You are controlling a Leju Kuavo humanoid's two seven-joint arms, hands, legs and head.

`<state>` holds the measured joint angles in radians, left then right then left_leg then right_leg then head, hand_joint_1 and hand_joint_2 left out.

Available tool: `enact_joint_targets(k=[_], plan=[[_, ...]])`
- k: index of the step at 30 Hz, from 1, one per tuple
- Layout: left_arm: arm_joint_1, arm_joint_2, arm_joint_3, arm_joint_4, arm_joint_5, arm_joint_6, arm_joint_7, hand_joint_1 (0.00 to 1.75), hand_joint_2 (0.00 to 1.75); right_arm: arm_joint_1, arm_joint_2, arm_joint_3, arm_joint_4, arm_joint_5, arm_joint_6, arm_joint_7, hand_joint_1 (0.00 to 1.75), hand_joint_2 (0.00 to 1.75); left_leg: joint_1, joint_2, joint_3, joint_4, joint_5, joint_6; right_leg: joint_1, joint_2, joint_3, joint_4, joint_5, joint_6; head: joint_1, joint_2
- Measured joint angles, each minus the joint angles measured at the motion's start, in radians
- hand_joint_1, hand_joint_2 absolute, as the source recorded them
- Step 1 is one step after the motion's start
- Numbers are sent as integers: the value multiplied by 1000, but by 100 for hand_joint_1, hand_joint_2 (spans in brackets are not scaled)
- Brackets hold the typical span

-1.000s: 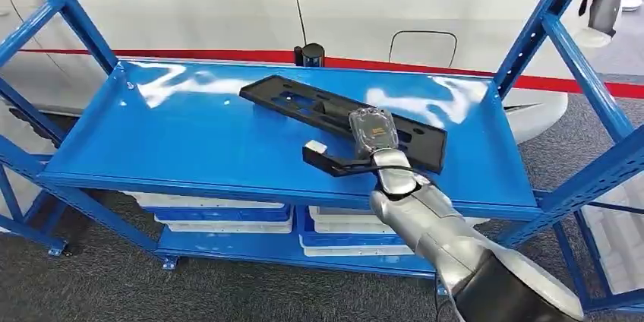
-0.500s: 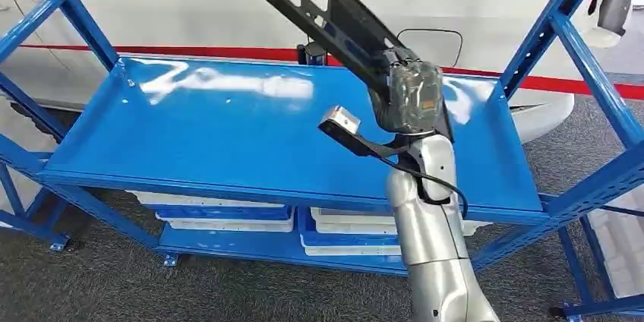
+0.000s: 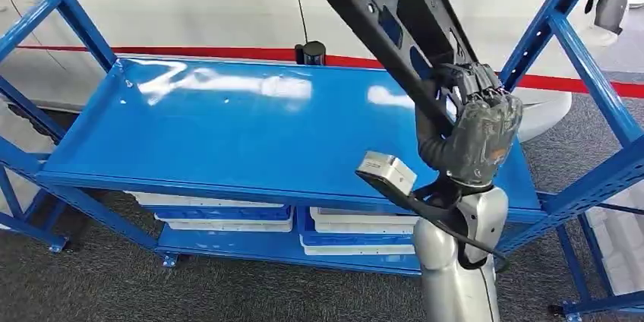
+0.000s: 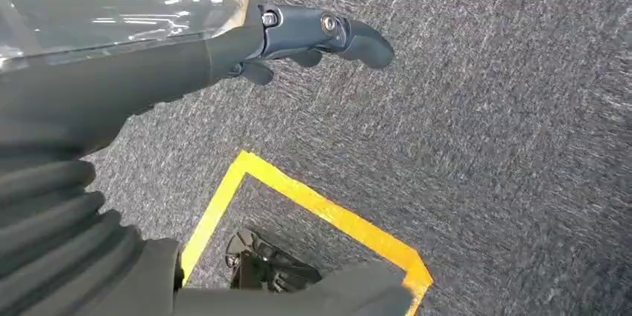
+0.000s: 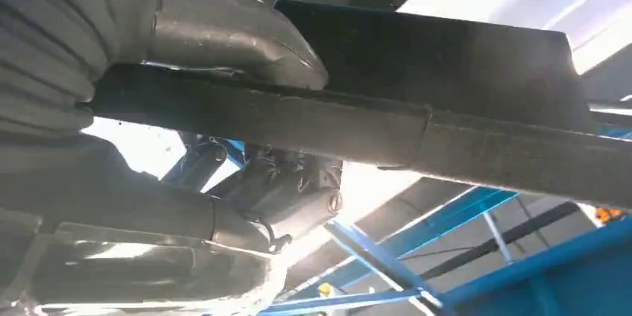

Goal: Take the parts from the cabinet and place them on the table.

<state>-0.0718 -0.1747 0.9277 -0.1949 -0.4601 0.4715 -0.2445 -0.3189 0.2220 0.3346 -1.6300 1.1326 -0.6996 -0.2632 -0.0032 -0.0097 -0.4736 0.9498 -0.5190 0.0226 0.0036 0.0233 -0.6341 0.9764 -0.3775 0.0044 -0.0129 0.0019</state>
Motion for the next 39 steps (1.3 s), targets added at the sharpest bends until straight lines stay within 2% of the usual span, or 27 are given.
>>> enact_joint_targets(k=[11,14,19,22,23,24,25,26,27,28,29,30,31,33,34,35,36,37,38,39], plan=[[-1,-2,5,0,1,-1,-1,0,175,18,-13,-1,-37,-9,0,-2,175,175,0,0,0,0,0,0,0,0,0,0,0,0,0,0],[-2,-4,21,0,40,-32,-2,0,175,18,-30,20,-36,-166,11,8,175,175,-1,0,0,1,-1,2,-2,0,1,0,0,0,0,0],[-3,-7,32,0,39,-1,18,0,175,16,-71,76,-37,-410,89,0,175,175,-5,0,0,3,-2,5,-6,0,1,0,0,1,0,0],[-4,-8,53,0,69,10,19,0,175,11,-94,108,-37,-543,144,-23,175,175,-6,0,-1,8,-4,11,-7,0,2,-1,1,2,0,0],[-4,-8,60,0,75,13,20,0,175,10,-99,114,-37,-574,157,-29,175,175,-6,0,-1,9,-4,13,-8,0,3,-2,3,4,0,0],[-4,-9,68,0,81,15,24,0,175,9,-104,119,-40,-606,171,-34,175,175,-7,0,-1,11,3,18,-11,0,5,-4,9,12,0,0],[-5,-11,73,0,80,14,26,0,175,7,-108,122,-46,-628,182,-39,175,175,-7,1,1,3,11,25,-7,0,8,-8,13,17,-1,0],[-6,-17,74,0,79,12,27,0,175,6,-111,124,-52,-641,190,-40,175,175,9,7,10,-17,27,29,-4,-2,-5,-3,2,19,0,0],[-8,-18,74,0,75,11,29,0,175,1,-117,125,-56,-652,198,-43,175,175,6,6,12,-26,32,30,-4,-7,-13,21,-17,21,1,0],[-9,-20,75,0,70,13,36,0,175,-5,-123,127,-60,-664,205,-44,175,175,8,10,9,-25,36,36,-8,-8,-41,92,-59,16,8,0],[-9,-24,75,0,68,19,40,0,175,-4,-127,128,-63,-672,213,-45,175,175,8,12,8,-25,36,35,-11,-8,-72,175,-93,14,9,0],[-9,-26,76,0,65,26,47,0,175,0,-134,129,-67,-683,222,-44,175,175,8,14,7,-25,36,35,-15,-9,-104,258,-123,15,9,0],[-9,-26,76,0,59,30,53,0,175,4,-139,129,-68,-691,227,-44,175,175,9,16,6,-24,36,35,-19,-10,-120,307,-134,21,9,0],[-9,-28,76,0,57,33,58,0,175,7,-144,129,-71,-702,233,-42,175,175,12,17,6,-22,36,34,-27,-13,-107,297,-123,34,9,0],[-9,-30,76,0,55,35,60,0,175,8,-146,129,-75,-707,236,-41,175,175,13,17,5,-19,35,32,-31,-15,-82,259,-107,44,9,0],[-9,-31,76,0,53,36,61,0,175,7,-150,129,-82,-713,238,-41,175,175,17,17,5,-12,30,25,-37,-19,-23,156,-69,60,9,0],[-9,-33,76,0,53,35,61,0,175,7,-151,129,-89,-715,239,-41,175,175,20,16,3,-2,22,15,-43,-25,30,63,-43,70,9,0],[-9,-31,76,0,50,33,61,0,175,7,-153,129,-93,-720,240,-41,175,175,19,16,-4,5,16,4,-41,-26,56,27,-69,70,10,0],[-10,-32,76,0,46,29,59,0,175,10,-154,130,-99,-723,242,-41,175,175,15,16,-14,14,13,-2,-27,-18,61,35,-60,61,11,0],[-10,-32,76,0,40,26,56,0,175,13,-158,127,-106,-724,242,-39,175,175,13,16,-13,19,11,-7,-32,-19,55,29,-69,54,13,0]])
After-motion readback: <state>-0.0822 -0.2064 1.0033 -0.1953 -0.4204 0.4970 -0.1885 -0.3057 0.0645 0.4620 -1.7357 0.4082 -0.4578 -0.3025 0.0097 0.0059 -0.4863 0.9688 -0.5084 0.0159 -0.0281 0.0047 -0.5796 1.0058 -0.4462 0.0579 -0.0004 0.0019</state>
